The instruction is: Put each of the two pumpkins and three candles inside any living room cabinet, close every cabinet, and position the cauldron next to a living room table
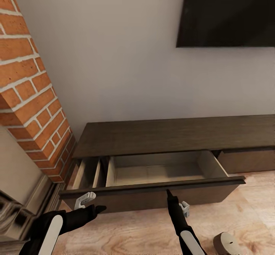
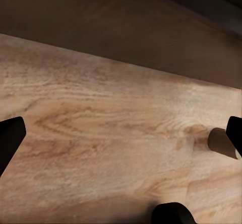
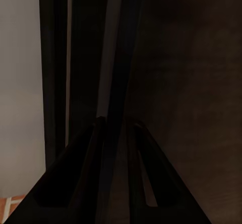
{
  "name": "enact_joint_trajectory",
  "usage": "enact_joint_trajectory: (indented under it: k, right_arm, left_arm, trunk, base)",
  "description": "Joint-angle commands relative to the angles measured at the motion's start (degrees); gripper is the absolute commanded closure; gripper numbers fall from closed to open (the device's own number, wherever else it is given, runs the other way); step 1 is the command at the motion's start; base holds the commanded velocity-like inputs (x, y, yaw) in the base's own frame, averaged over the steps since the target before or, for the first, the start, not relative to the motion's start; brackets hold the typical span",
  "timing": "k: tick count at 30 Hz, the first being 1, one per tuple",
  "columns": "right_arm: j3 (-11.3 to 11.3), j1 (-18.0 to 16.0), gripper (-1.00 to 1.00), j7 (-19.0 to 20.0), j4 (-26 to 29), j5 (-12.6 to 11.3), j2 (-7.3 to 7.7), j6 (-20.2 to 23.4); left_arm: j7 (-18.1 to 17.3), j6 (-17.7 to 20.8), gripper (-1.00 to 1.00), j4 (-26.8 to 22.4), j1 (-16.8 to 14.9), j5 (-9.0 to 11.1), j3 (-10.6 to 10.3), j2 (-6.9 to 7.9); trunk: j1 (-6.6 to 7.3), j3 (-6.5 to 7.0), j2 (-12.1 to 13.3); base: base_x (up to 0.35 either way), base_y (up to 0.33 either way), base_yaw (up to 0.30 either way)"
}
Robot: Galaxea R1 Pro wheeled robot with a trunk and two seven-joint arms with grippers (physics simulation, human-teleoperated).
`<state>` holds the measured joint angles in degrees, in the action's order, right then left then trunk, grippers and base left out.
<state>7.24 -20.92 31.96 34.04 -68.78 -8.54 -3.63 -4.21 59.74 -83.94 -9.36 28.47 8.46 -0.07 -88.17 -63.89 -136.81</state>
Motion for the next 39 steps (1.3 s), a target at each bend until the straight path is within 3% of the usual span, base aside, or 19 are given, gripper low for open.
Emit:
enact_joint_trajectory:
  k: [1,39]
  right_arm:
    - [-0.8,0.0,1.0,0.2,-0.4,0.4,-0.07,0.1]
    - [-0.8,0.0,1.0,0.2,-0.4,0.4,-0.07,0.1]
  left_arm:
    - [-0.4,0.3,-1.0,0.0,0.0,-0.3,0.1,-0.01]
    - [-0.4,0.3,-1.0,0.0,0.0,-0.3,0.1,-0.01]
  trunk:
    - [0.01,-0.05,0.0]
    - [0.01,-0.05,0.0]
  base:
    - [-0.047,0.0,0.0]
    - [-0.061,0.0,0.0]
